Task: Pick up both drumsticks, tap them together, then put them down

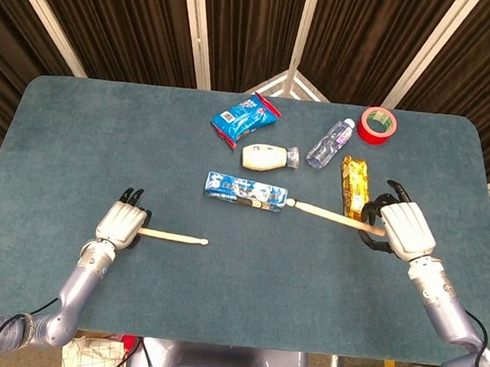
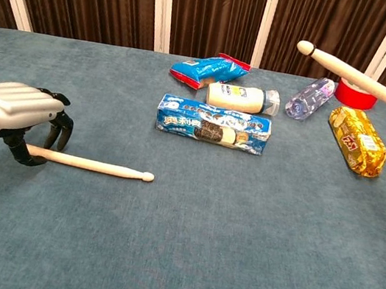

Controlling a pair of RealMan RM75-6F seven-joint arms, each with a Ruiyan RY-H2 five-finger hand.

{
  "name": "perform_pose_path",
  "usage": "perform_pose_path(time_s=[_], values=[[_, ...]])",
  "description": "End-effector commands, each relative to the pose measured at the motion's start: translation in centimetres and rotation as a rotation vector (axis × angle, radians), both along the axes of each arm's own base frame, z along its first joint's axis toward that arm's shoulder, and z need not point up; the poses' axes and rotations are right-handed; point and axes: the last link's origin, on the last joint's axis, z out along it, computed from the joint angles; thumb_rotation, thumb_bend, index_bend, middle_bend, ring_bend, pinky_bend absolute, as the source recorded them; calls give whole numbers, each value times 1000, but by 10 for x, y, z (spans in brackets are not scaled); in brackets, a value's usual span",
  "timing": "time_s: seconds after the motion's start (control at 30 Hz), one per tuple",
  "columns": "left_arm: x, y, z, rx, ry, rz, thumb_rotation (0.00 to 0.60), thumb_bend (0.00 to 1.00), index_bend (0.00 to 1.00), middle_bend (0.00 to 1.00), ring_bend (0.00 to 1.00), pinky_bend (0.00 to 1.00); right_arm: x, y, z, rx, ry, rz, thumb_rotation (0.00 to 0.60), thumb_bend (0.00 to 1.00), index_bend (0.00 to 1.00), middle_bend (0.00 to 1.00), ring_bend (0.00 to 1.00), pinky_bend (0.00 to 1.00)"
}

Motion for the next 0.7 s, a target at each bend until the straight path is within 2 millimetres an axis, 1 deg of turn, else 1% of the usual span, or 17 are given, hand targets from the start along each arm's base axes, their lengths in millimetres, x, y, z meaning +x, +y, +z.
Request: perform_pose_path(time_s=[0.03,0.5,0.7], values=[[1,-1,-3,-10,8,-4,600,458,470,474,36,0,0,0,0,-1,1,1,600,440,751,612,355,97],[4,-4,-2,-21,20,-2,600,466,528,533,64,0,-4,0,0,-7,2,-3,600,440,751,613,357,97],[3,-5,-2,-25,39,6,600,467,534,538,64,0,-4,0,0,-11,2,-2,600,441,751,615,357,97]])
